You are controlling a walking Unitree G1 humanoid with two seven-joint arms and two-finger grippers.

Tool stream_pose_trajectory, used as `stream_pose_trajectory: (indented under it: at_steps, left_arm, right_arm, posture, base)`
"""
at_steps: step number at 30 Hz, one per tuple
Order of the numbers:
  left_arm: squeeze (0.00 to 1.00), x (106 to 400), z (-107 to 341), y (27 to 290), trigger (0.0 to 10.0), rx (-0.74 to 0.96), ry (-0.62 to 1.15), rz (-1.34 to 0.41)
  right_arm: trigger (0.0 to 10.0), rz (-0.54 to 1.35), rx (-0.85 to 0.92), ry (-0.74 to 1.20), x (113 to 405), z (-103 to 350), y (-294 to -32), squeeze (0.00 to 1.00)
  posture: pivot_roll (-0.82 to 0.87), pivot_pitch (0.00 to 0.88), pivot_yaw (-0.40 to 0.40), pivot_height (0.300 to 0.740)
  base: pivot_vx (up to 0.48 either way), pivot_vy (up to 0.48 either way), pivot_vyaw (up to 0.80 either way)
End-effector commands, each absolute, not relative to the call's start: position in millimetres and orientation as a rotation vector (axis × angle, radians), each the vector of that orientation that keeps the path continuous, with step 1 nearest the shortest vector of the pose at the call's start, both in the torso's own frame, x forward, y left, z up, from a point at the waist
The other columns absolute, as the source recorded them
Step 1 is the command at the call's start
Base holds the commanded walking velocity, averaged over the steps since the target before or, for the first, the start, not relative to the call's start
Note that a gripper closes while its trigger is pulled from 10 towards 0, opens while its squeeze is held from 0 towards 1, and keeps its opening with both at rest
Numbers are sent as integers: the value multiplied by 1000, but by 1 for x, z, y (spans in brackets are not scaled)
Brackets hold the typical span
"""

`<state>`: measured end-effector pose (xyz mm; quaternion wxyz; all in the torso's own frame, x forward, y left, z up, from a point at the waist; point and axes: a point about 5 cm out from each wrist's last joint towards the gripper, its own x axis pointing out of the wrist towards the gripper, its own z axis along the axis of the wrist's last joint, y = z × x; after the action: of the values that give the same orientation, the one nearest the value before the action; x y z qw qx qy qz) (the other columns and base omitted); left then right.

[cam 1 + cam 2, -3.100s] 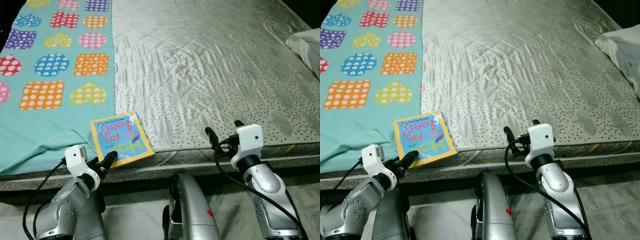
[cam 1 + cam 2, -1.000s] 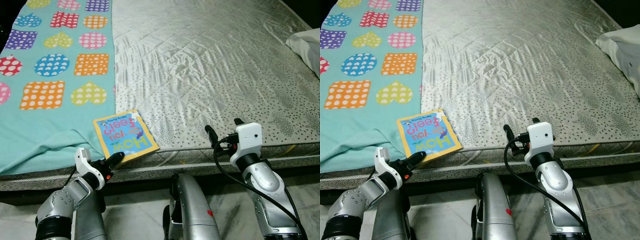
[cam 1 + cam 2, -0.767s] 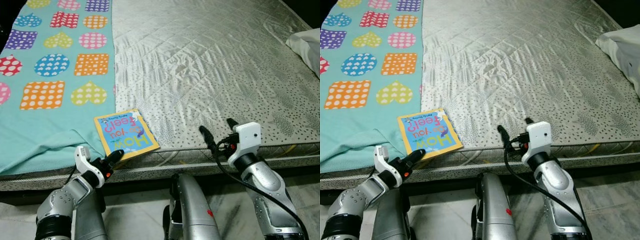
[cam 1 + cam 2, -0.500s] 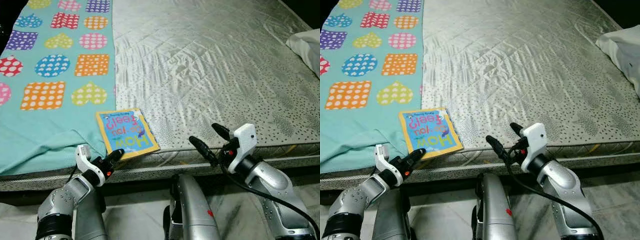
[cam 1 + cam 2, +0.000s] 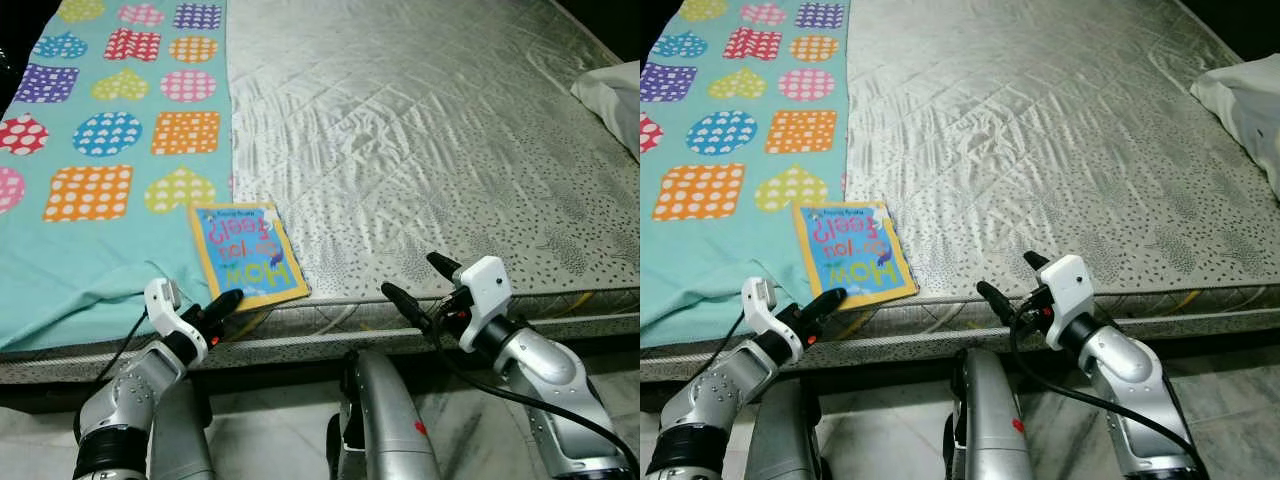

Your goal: Clean up the room

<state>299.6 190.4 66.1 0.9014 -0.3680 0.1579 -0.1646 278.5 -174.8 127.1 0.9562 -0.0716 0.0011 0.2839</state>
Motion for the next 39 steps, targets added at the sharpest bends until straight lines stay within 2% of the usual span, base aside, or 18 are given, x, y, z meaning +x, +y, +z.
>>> stream_pose_trajectory:
  at_steps: [1, 6, 9, 12, 19, 25, 33, 39]
  left_arm:
    - [0, 303, 76, 192, 0, -668, 276, -327]
    - [0, 301, 91, 185, 0, -481, 202, -340]
    - [0, 298, 94, 183, 0, -455, 188, -338]
    - [0, 290, 94, 189, 0, -422, 173, -255]
    - [0, 268, 86, 195, 0, -303, 207, -229]
    - [0, 255, 93, 175, 0, -296, 182, -273]
    - [0, 248, 90, 155, 0, -357, 150, -206]
    - [0, 252, 94, 159, 0, -394, 121, -136]
  right_arm:
    - [10000, 526, -143, -6, 282, 126, -179, 0]
    - [10000, 391, 5, -21, 291, 128, -172, 0]
    - [10000, 356, 73, -8, 291, 126, -168, 0]
    - [10000, 310, 185, -10, 291, 125, -160, 0]
    - [10000, 256, 239, 2, 294, 127, -147, 0]
    - [10000, 202, 289, -23, 301, 134, -145, 0]
    - [10000, 219, 357, -45, 305, 143, -143, 0]
    - [10000, 219, 380, -59, 311, 150, -143, 0]
  posture:
    - [-84, 137, -74, 544]
    - [-63, 125, -53, 544]
    - [-58, 123, -51, 544]
    - [-30, 114, -40, 544]
    - [-9, 107, -26, 544]
    - [1, 101, -16, 544]
    - [0, 107, -18, 544]
    - [10, 117, -18, 583]
  base:
    - [0, 0, 0]
    - [0, 0, 0]
    - [0, 0, 0]
    - [0, 0, 0]
    - [0, 0, 0]
    - [0, 0, 0]
    - [0, 0, 0]
    - [0, 0, -133]
